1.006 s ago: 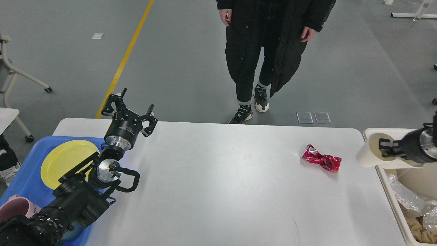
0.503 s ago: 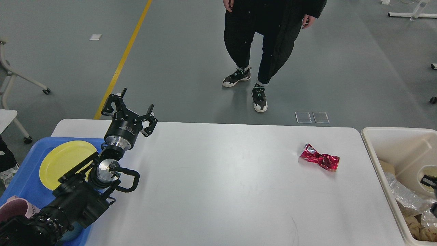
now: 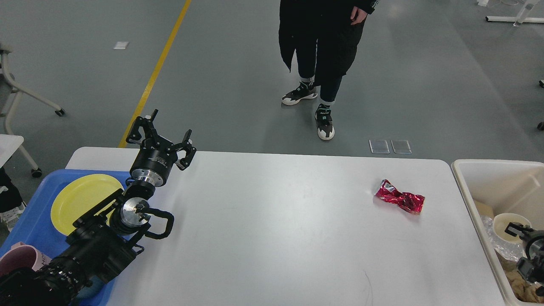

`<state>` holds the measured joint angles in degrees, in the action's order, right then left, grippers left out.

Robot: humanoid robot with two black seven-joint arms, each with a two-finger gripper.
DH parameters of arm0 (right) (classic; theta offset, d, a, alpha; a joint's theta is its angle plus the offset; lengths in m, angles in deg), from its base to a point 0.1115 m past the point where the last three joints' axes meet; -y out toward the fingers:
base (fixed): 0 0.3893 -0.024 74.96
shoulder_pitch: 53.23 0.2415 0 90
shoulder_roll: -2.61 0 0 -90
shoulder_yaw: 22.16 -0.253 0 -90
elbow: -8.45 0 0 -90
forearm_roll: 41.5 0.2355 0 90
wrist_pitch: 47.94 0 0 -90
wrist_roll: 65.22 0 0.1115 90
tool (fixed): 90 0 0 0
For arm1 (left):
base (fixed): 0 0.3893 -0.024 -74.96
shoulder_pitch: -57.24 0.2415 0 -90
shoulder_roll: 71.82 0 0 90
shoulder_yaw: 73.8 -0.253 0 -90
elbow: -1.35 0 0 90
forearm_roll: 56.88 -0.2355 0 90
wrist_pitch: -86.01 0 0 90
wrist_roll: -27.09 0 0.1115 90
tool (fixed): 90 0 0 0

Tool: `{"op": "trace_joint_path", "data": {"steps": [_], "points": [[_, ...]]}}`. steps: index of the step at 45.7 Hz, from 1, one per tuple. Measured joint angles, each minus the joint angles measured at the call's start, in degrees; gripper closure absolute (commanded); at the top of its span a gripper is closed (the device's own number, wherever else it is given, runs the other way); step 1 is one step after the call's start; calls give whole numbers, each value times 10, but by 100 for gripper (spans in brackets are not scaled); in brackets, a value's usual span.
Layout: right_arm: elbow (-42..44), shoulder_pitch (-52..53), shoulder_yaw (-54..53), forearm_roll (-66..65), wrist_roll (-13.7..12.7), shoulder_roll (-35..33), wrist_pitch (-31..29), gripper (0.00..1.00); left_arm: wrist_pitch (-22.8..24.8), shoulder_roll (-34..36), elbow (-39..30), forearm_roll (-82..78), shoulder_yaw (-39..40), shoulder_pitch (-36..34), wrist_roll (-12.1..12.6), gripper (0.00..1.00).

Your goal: Tidy desktop

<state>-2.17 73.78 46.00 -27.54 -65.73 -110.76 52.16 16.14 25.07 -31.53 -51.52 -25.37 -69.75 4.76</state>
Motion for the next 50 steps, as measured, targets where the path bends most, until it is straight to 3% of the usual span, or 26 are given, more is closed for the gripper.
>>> {"op": "trace_joint_path", "data": {"steps": [14, 25, 30, 41, 44, 50], "points": [[-1, 32, 3, -3, 2, 11, 0, 0, 0, 0, 0, 0, 0, 0, 0, 4], [-65, 173, 1, -16, 7, 12, -6, 0, 0, 0, 0, 0, 0, 0, 0, 4], [-124, 261, 1, -42, 39, 10, -12, 0, 0, 0, 0, 0, 0, 0, 0, 4], [-314, 480, 1, -211, 167, 5, -13, 0, 0, 1, 0, 0, 0, 0, 0, 4], [-396, 541, 0, -246, 186, -4, -16, 0, 0, 1, 0, 0, 0, 0, 0, 4], [-566, 657, -21, -309, 195, -33, -54, 0, 0, 1, 0, 0, 0, 0, 0, 4]]}}
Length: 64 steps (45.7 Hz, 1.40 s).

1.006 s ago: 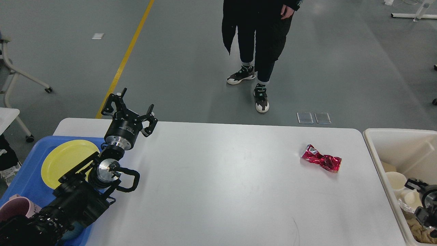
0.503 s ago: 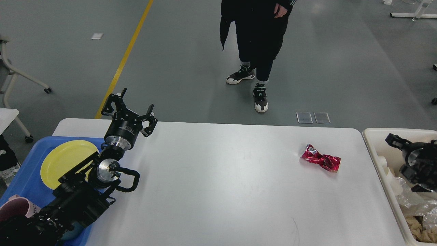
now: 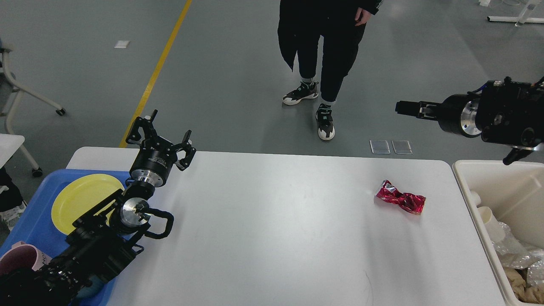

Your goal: Tidy desktop

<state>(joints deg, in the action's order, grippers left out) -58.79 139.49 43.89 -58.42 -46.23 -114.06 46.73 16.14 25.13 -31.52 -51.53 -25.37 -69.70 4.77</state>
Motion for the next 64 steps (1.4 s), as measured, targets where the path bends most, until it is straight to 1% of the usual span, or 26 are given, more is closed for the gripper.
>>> {"op": "trace_joint_path", "data": {"steps": [4, 7, 9, 12, 15, 19, 23, 28, 32, 36, 43, 48, 50, 56, 60, 64], "points": [[-71, 40, -27, -19, -1, -11, -35, 0, 0, 0, 0, 0, 0, 0, 0, 4], [-86, 46, -43, -24, -3, -15, -45, 0, 0, 0, 0, 0, 0, 0, 0, 4], [-78, 37, -47, -29, -4, -15, -46, 0, 0, 0, 0, 0, 0, 0, 0, 4], [-45, 5, -48, -49, -4, -12, -43, 0, 0, 0, 0, 0, 0, 0, 1, 4], [-2, -37, -47, -112, -3, -5, -28, 0, 0, 0, 0, 0, 0, 0, 1, 4], [62, -94, -44, -224, 0, 9, 12, 0, 0, 0, 0, 0, 0, 0, 1, 4], [137, -160, -38, -292, 7, 29, 52, 0, 0, -1, 0, 0, 0, 0, 1, 4], [240, -243, -19, -316, 32, 54, 69, 0, 0, -1, 0, 0, 0, 0, 0, 4], [307, -300, 8, -320, 53, 78, 75, 0, 0, -1, 0, 0, 0, 0, 0, 4], [362, -352, 34, -320, 63, 100, 92, 0, 0, -1, 0, 0, 0, 0, 0, 4], [454, -428, 82, -311, 79, 119, 118, 0, 0, -1, 0, 0, 0, 0, 0, 4], [501, -463, 90, -309, 82, 135, 122, 0, 0, -1, 0, 0, 0, 0, 0, 4], [504, -465, 91, -309, 82, 137, 122, 0, 0, -1, 0, 0, 0, 0, 0, 4], [507, -469, 92, -309, 82, 148, 122, 7, 0, -1, 0, 0, 0, 0, 0, 4], [519, -478, 97, -309, 81, 157, 120, 8, 0, -1, 0, 0, 0, 0, 0, 4], [554, -495, 114, -309, 79, 164, 116, 8, 0, -1, 0, 0, 0, 0, 0, 4]]}}
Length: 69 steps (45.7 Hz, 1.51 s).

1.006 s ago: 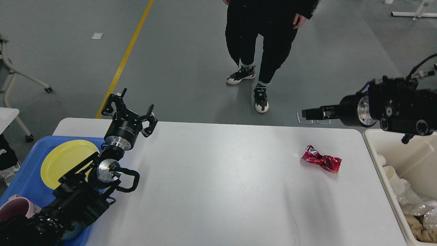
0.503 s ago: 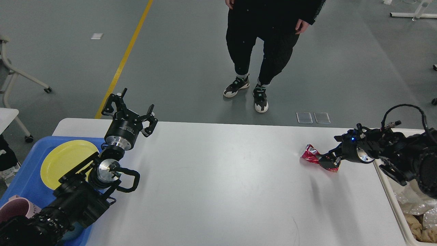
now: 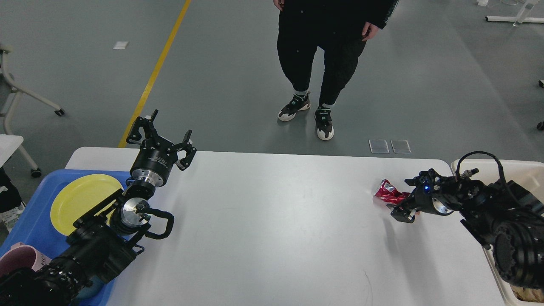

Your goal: Tidy desktop

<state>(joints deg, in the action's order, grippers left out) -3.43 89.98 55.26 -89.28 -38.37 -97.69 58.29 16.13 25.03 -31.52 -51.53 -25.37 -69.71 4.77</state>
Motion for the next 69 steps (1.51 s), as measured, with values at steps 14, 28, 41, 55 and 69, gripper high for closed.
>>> {"op": "trace_joint_path", "data": {"steps": [14, 28, 41, 55, 69], "points": [[83, -48, 52, 0, -19, 19, -9, 9, 0, 0, 0, 0, 0, 0, 0, 4], [97, -63, 57, -2, -24, 19, -30, 39, 0, 0, 0, 0, 0, 0, 0, 4], [97, -67, 91, -1, -24, 15, -47, 51, 0, 0, 0, 0, 0, 0, 0, 4], [98, -70, 93, -1, -30, 15, -61, 100, 0, 0, 0, 0, 0, 0, 1, 4], [98, -60, 89, 41, -31, 11, -63, 100, 0, 0, 0, 0, 0, 0, 1, 4]]}}
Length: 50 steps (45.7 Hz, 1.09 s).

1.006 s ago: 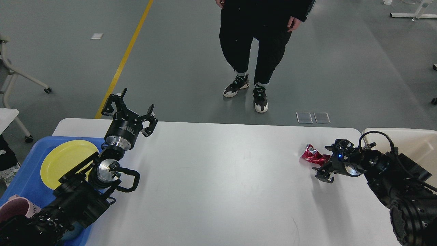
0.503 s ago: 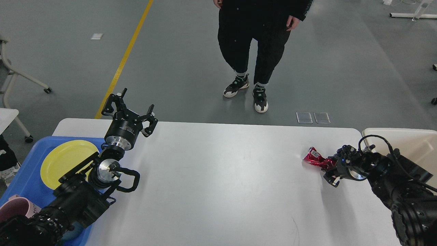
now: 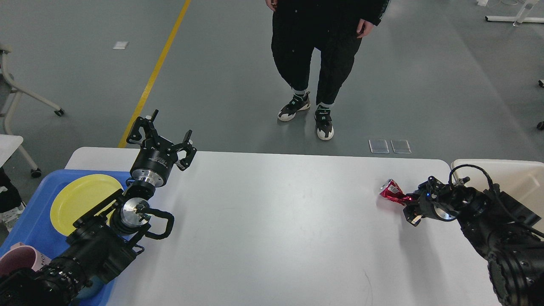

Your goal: Tidy desktop

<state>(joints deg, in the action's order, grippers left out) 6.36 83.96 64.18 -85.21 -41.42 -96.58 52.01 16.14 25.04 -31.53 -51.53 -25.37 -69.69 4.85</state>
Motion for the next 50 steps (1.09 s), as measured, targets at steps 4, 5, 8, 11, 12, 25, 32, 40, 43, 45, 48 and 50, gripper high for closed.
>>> {"op": "trace_joint_path", "data": {"steps": [4, 5, 8, 11, 12, 25, 32, 40, 43, 45, 48, 50], "points": [[0, 9, 0, 9, 3, -7, 0, 100, 0, 0, 0, 0, 0, 0, 0, 4], [0, 11, 0, 10, 5, -9, 0, 100, 0, 0, 0, 0, 0, 0, 0, 4], [-3, 25, 0, 14, 11, -20, 1, 100, 0, 0, 0, 0, 0, 0, 0, 4], [-8, 45, -2, 27, 32, -33, 0, 100, 0, 0, 0, 0, 0, 0, 0, 4], [-9, 51, -4, 34, 44, -38, -1, 100, 0, 0, 0, 0, 0, 0, 0, 4], [-3, 189, -16, 233, 225, -66, -303, 100, 0, 0, 0, 0, 0, 0, 0, 4], [2, 260, -17, 266, 240, -57, -511, 100, 0, 0, 0, 0, 0, 0, -1, 4], [4, 327, -18, 294, 240, -44, -642, 100, 0, 0, 0, 0, 0, 0, 0, 4], [4, 350, -18, 305, 240, -40, -648, 100, 0, 0, 0, 0, 0, 0, 0, 4], [4, 364, -18, 309, 240, -36, -649, 100, 0, 0, 0, 0, 0, 0, 0, 4], [3, 374, -19, 311, 240, -31, -649, 100, 0, 0, 0, 0, 0, 0, 0, 4], [2, 378, -19, 311, 240, -28, -649, 100, 0, 0, 0, 0, 0, 0, 0, 4]]}}
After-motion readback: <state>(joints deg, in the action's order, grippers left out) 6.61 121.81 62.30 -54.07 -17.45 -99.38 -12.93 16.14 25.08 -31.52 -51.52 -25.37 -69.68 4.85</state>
